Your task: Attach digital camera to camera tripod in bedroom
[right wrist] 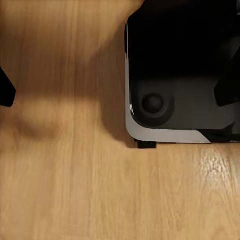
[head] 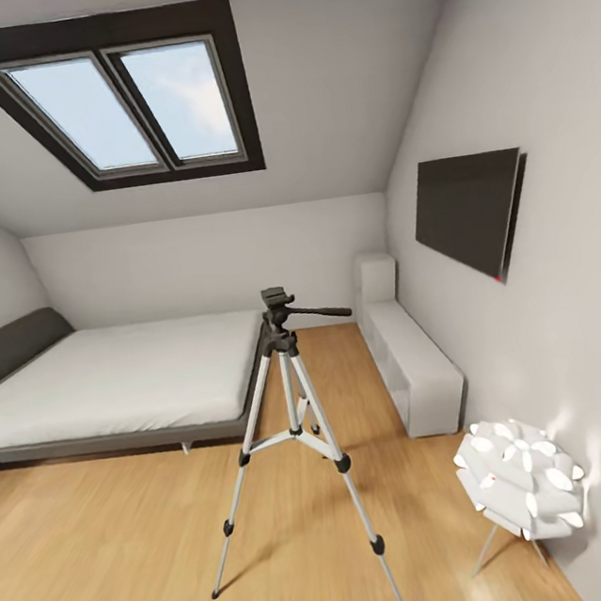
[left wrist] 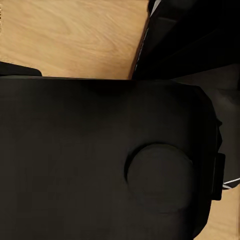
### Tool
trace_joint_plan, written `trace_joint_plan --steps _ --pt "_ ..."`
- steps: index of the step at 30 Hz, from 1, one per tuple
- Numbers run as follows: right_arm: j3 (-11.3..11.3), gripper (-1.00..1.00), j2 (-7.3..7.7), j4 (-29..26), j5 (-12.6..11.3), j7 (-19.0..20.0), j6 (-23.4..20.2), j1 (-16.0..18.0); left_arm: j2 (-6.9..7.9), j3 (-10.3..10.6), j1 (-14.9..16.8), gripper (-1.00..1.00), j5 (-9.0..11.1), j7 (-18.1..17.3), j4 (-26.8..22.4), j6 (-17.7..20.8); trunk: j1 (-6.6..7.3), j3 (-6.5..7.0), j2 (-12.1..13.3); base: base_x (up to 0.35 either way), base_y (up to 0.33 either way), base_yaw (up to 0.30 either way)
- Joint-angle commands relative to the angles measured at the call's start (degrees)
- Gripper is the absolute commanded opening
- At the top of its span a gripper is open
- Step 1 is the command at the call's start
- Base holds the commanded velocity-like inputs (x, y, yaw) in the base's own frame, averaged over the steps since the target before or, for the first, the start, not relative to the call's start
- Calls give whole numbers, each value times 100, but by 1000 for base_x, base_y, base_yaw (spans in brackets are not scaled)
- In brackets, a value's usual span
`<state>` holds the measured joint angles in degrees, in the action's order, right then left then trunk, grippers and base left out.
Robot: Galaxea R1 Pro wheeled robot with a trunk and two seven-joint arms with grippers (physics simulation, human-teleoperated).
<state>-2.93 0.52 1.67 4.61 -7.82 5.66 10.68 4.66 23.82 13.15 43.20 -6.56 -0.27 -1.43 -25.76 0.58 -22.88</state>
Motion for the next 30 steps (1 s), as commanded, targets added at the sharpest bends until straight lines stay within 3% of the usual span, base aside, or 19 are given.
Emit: trace_joint_plan --steps 1,12,30 --pt "-32 100 1 18 49 -18 31 5 0 49 3 -100 46 -29 9 -15 -2 -2 -4 0 0 212" --pt "-32 100 1 18 49 -18 27 5 0 50 3 -100 48 -29 9 -15 -2 -2 -4 0 0 181" --pt "-32 100 -1 18 49 -9 19 5 0 50 3 -100 47 -29 9 -22 -2 -2 -4 0 0 15"
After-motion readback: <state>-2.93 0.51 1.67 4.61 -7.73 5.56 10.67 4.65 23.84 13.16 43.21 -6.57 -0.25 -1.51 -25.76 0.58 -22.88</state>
